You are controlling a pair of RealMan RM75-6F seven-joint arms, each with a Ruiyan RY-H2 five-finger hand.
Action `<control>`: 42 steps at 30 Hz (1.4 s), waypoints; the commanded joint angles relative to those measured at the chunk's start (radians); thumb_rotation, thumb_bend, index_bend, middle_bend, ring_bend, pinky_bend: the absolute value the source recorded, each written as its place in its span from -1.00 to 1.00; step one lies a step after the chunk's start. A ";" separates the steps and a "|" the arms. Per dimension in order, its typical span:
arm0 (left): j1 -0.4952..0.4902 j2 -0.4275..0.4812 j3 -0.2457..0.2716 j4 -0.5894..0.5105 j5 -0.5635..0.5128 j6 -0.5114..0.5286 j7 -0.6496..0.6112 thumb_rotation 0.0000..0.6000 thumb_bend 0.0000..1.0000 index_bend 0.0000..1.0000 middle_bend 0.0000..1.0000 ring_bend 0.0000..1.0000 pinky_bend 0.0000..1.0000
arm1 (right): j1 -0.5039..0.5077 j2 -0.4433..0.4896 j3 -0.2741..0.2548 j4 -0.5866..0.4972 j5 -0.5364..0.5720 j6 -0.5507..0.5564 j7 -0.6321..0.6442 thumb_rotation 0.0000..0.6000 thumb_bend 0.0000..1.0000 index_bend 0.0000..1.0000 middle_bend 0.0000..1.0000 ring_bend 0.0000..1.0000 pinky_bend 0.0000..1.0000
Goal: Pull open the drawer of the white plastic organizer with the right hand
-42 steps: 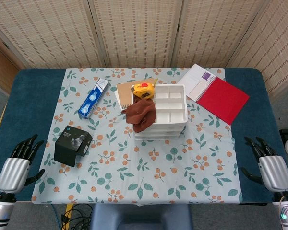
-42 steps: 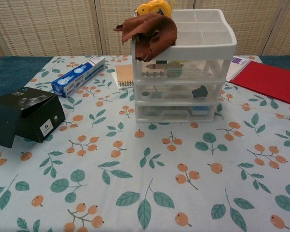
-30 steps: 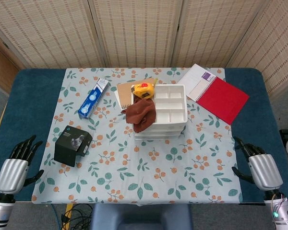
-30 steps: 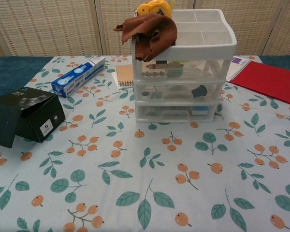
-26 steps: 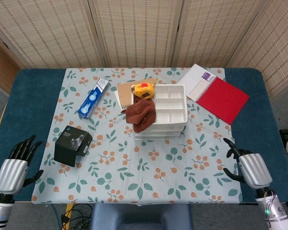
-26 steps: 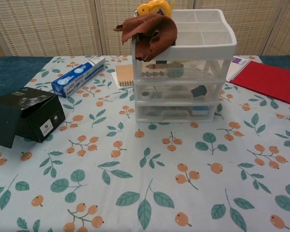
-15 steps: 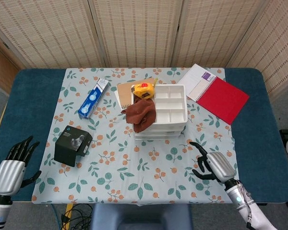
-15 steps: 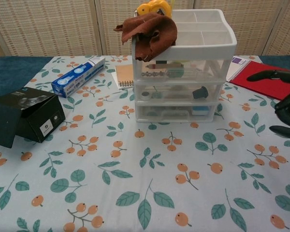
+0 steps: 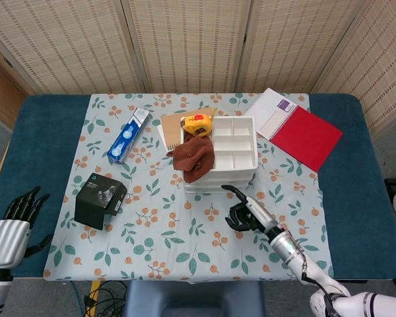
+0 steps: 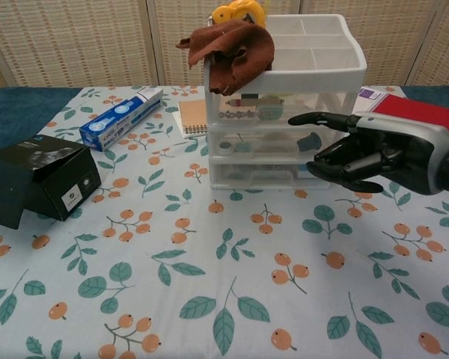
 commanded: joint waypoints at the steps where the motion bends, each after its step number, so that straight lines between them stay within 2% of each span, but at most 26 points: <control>1: 0.002 0.000 0.000 0.003 -0.002 0.001 -0.004 1.00 -0.59 -0.79 -0.95 -0.85 -0.78 | 0.014 -0.023 0.013 0.023 0.018 -0.009 0.002 1.00 -0.10 -0.88 0.57 0.68 0.85; 14: 0.001 -0.001 0.000 0.018 -0.011 -0.010 -0.019 1.00 -0.59 -0.79 -0.95 -0.85 -0.78 | 0.065 -0.112 0.044 0.121 0.058 -0.024 -0.023 1.00 -0.08 -0.87 0.57 0.68 0.85; 42: -0.006 0.006 -0.002 0.005 -0.023 -0.031 -0.006 1.00 -0.59 -0.79 -0.95 -0.85 -0.78 | 0.127 -0.160 0.050 0.223 0.006 -0.062 0.052 1.00 -0.03 -0.87 0.59 0.71 0.85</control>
